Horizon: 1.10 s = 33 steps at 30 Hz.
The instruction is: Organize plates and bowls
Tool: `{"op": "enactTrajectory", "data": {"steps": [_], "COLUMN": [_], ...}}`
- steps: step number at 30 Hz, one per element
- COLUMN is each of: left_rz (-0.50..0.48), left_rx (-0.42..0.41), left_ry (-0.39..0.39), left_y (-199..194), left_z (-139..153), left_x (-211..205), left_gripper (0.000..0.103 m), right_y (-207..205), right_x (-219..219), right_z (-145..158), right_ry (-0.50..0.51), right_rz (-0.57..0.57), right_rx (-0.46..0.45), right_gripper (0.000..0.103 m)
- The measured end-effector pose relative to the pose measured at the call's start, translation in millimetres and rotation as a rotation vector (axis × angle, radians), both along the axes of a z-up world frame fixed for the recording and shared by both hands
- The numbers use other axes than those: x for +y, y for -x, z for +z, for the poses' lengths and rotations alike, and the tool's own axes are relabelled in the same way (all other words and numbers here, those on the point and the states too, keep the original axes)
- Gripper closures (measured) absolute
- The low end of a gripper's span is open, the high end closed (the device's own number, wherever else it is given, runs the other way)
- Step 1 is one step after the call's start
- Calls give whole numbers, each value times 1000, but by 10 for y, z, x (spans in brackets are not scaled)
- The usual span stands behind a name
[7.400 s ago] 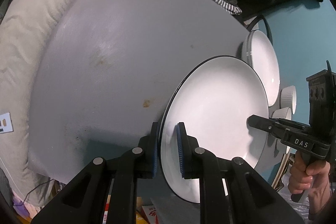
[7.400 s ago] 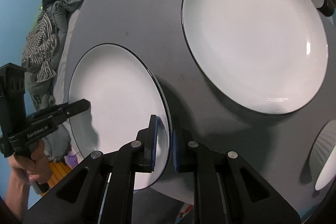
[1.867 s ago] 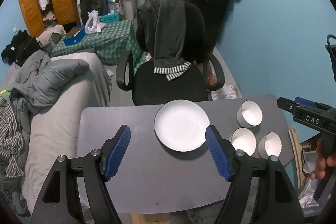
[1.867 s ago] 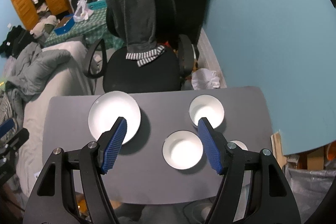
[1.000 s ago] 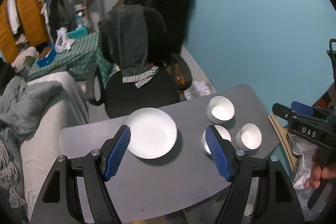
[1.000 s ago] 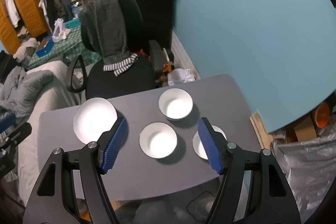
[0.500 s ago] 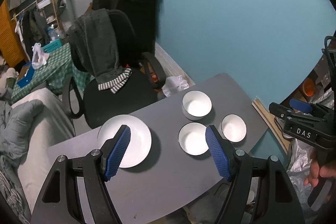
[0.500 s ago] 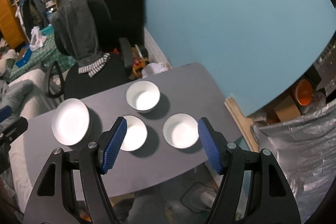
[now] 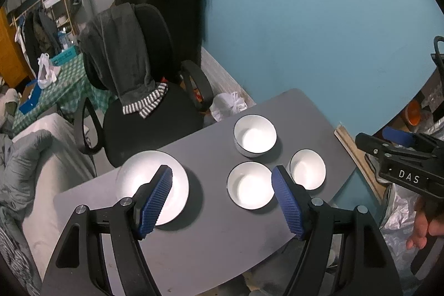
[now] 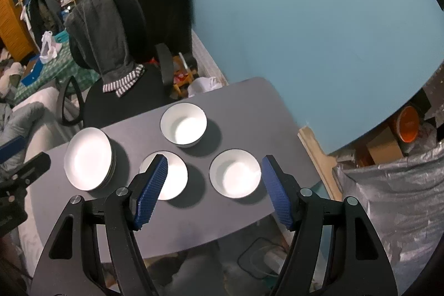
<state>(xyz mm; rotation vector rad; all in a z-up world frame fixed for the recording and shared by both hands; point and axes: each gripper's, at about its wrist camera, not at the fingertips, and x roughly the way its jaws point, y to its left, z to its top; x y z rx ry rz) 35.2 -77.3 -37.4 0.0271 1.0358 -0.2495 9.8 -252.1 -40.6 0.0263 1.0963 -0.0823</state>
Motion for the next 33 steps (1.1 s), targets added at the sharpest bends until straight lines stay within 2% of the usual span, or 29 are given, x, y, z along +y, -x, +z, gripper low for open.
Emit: {"op": "enactTrajectory", "data": {"steps": [11, 17, 22, 33], "left_rz": [36, 93, 152, 242], "left_rx": [67, 110, 155, 259], "left_ry": [-32, -27, 12, -26], "left_y": [-222, -314, -327, -330], "left_z": [-264, -457, -662, -1245], "left_x": [-169, -195, -209, -248], "left_gripper": [28, 28, 28, 28], "right_y": [-303, -502, -645, -830], "right_x": [-167, -275, -297, -193], "right_z": [-201, -361, -597, -1158], "right_ry": [-55, -82, -121, -176], "right_rz": [63, 96, 165, 312], "right_rx": [59, 85, 122, 207], "right_gripper": [34, 34, 34, 34]}}
